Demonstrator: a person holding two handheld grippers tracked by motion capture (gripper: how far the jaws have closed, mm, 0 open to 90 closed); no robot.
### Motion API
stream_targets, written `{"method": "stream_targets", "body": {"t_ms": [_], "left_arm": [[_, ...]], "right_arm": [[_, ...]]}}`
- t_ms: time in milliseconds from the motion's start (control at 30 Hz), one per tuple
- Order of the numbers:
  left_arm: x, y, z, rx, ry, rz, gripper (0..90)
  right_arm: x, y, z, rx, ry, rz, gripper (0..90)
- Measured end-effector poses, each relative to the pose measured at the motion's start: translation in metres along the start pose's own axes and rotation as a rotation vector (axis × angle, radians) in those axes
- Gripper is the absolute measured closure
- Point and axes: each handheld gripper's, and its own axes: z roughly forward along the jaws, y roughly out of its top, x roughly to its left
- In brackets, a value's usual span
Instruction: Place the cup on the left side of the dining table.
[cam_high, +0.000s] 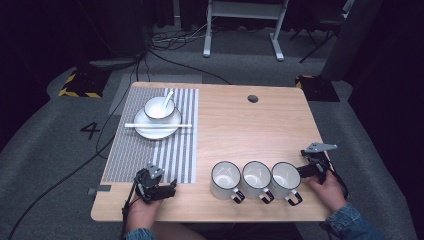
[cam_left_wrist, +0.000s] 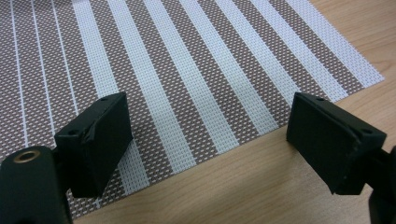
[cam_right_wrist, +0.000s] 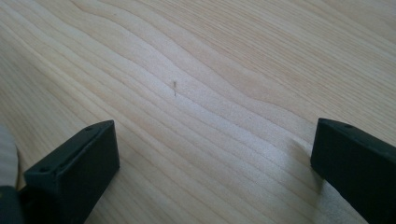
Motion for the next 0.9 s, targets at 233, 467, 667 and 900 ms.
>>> {"method": "stream_targets", "body": {"t_ms": [233,467,667,900], "left_arm": [[0.000,0.000,0.000,-0.005,-0.007,-0.003,14.6],[0.000,-0.001,0.000,-0.005,-0.006,0.000,14.5],[0.000,-0.003,-0.004,-0.041,0.031,-0.023,0.0],[0.003,-0.010,-0.013,-0.162,0.027,-0.069,0.0]], "right_arm": [[0.000,0.000,0.000,0.000,0.000,-0.001,1.2],[0.000,0.000,0.000,-0.001,0.001,-0.001,1.2],[0.000,0.000,0.000,-0.001,0.001,-0.001,1.3],[0.000,0.000,0.000,-0.002,0.000,-0.005,1.2]]}}
